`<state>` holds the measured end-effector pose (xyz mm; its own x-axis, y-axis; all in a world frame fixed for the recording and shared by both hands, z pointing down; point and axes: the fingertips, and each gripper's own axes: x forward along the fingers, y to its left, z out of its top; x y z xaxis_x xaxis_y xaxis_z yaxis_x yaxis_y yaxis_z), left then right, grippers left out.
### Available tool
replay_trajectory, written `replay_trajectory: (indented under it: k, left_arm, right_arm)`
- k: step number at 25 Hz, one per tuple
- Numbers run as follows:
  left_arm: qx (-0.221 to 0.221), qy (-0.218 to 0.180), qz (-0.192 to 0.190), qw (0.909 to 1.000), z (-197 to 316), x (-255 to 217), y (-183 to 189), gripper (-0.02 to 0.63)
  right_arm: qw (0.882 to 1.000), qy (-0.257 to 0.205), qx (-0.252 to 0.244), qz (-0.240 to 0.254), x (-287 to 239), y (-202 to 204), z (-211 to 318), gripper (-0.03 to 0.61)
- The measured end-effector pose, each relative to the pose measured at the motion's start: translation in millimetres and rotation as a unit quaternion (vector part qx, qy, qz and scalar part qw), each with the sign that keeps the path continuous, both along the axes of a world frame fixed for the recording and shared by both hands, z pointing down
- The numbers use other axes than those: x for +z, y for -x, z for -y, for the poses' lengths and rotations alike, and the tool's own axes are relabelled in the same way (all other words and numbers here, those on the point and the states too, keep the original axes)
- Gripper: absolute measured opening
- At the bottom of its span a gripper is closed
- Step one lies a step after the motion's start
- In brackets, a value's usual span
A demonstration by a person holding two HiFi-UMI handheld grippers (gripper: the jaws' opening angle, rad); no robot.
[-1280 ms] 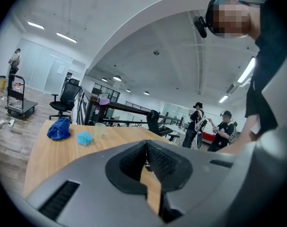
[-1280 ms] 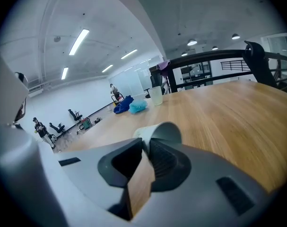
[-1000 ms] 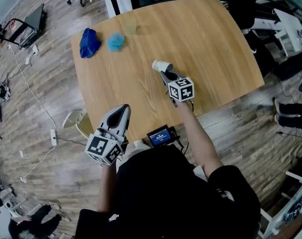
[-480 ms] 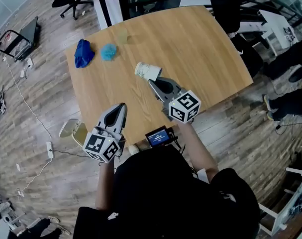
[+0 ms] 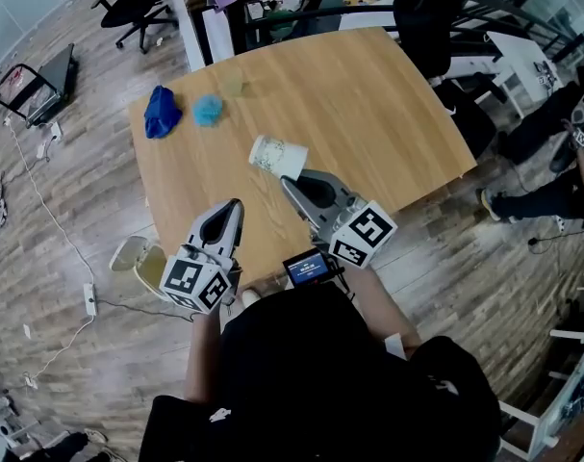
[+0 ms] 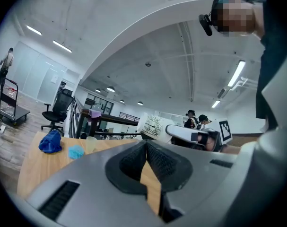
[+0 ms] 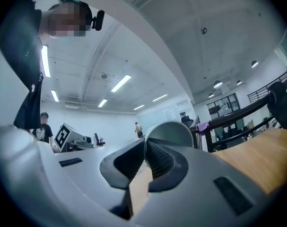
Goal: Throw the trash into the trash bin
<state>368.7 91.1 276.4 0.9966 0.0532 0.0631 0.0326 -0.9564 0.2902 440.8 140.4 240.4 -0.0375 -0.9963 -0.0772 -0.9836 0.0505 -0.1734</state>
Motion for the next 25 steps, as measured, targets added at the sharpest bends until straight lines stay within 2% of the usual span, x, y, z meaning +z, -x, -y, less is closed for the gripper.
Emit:
replay_trajectory:
  k: [6,13,17,25]
  left_arm:
    - [-0.029,-0.008,0.004,0.9995,-6.5,-4.7,15.5,0.008]
    - [-0.146,-0.009,0.018,0.9890,27.0,1.3,75.5,0.008]
    - [-0.223,-0.009,0.026,0.9745,51.7,2.7,128.2,0.008]
    - [-0.359,0.007,0.042,0.9323,85.2,21.7,263.3,0.008]
  right_arm:
    - [0.999,0.002,-0.033,-0.003,0.0,13.1,3.4,0.008]
    - [0.989,-0.003,-0.150,0.001,2.1,62.5,59.9,0.007]
    - [0.974,-0.008,-0.226,0.001,1.0,112.0,100.8,0.008]
    - [0.934,-0.001,-0.356,0.003,14.1,245.3,163.0,0.008]
